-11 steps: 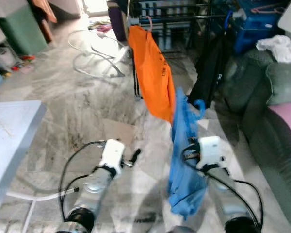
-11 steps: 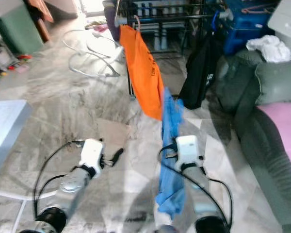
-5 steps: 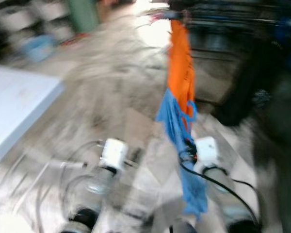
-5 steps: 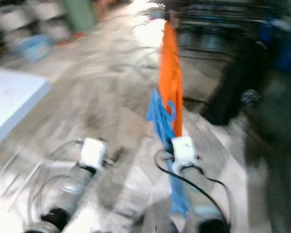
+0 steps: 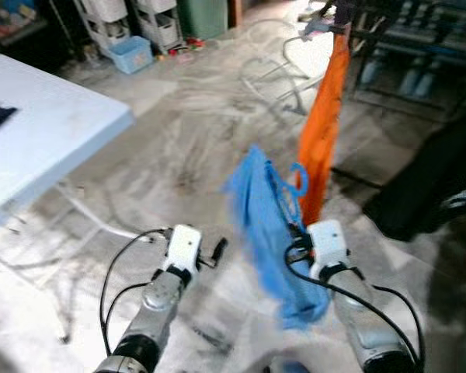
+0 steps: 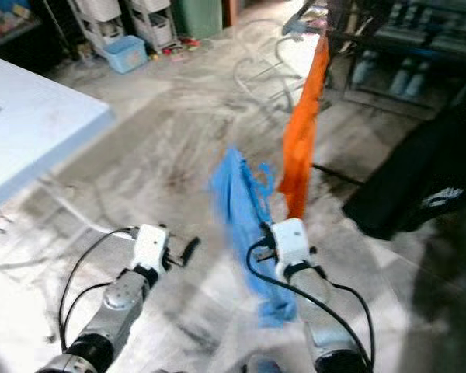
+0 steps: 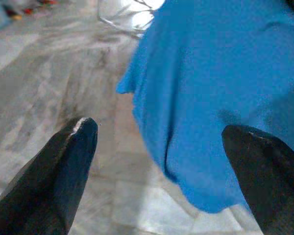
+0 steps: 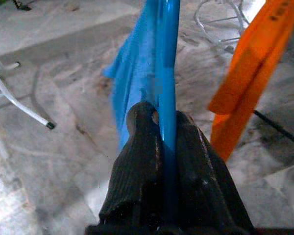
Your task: Hang hanger
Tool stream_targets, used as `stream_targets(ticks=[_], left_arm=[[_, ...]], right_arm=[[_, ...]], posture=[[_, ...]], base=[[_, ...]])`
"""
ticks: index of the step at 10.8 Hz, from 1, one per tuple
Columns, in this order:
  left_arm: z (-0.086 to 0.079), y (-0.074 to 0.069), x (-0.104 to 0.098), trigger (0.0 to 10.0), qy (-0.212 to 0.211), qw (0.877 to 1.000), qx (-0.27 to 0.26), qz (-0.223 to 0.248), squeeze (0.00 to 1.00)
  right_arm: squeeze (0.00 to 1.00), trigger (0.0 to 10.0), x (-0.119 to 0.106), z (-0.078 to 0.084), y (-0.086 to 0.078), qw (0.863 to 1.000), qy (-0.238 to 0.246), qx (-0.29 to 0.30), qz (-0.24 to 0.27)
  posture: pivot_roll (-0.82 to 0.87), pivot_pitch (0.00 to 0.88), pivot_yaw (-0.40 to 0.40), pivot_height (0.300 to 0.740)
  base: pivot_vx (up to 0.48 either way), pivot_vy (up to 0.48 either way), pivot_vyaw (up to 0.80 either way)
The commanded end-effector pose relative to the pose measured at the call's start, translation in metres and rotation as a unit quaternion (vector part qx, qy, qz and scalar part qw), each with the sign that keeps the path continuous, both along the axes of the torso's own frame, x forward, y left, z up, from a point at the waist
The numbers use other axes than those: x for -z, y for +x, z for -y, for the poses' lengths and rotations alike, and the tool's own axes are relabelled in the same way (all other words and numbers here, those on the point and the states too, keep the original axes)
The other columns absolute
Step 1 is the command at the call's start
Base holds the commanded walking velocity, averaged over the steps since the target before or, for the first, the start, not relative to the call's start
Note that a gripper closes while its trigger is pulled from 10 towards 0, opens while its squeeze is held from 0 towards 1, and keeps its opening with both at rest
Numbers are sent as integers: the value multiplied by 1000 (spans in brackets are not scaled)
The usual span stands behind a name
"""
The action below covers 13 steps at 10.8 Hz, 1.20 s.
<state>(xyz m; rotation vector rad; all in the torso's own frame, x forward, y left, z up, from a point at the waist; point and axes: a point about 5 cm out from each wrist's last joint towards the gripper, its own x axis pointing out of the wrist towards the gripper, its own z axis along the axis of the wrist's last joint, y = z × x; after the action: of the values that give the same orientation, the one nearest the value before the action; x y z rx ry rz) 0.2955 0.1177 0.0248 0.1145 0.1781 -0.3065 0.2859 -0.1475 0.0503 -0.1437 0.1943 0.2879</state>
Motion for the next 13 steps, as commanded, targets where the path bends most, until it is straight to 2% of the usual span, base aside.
stream_targets(ticks=[1,2,4,5,6,7,8,9,10,11,12,13], left_arm=[[-21,2,-2,10000,23,999,-44,13,0],[-45,3,-8,10000,36,993,-106,38,0],[-61,-6,-6,10000,25,991,-122,43,0],[-62,-11,-4,10000,23,992,-115,45,0],[-59,-16,-6,10000,27,994,-91,62,0],[-56,-14,-10,10000,26,994,-82,75,0],[-53,-4,-25,10000,32,992,-66,104,0],[-50,6,-37,10000,37,990,-48,126,0],[-49,12,-44,10000,34,990,-34,133,0],[-49,24,-53,10000,30,991,-9,131,0],[-52,31,-56,10000,23,993,1,118,0],[-56,34,-57,10000,34,993,0,112,0]], right_arm=[[0,10000,-9,-11,1,999,17,-20,25],[0,10000,-8,-16,-1,999,23,-38,28],[0,10000,-14,-25,5,997,22,-67,39],[0,10000,-20,-30,10,995,31,-80,49],[0,10000,-37,-45,16,987,65,-132,65],[0,10000,-46,-55,16,978,80,-178,68],[0,10000,-66,-69,13,957,101,-262,73],[0,10000,-78,-75,10,943,110,-306,74],[0,10000,-83,-77,8,935,115,-328,69],[0,10000,-84,-77,6,927,113,-353,59],[0,10000,-80,-76,8,928,100,-354,56],[0,10000,-79,-77,11,932,97,-346,58]], posture=[[-294,123,46,740],[-265,122,29,740],[-218,122,6,740],[-204,123,0,740],[-191,130,-3,740],[-193,133,-1,740],[-203,136,8,740],[-213,137,18,740],[-219,137,21,740],[-230,138,29,740],[-235,137,33,740],[-240,136,32,740]], base=[[0,0,0],[0,0,0],[0,0,0],[0,0,0],[0,0,0],[0,0,0],[0,0,0],[0,0,0],[0,0,0],[0,0,0],[0,0,0],[0,0,0]])
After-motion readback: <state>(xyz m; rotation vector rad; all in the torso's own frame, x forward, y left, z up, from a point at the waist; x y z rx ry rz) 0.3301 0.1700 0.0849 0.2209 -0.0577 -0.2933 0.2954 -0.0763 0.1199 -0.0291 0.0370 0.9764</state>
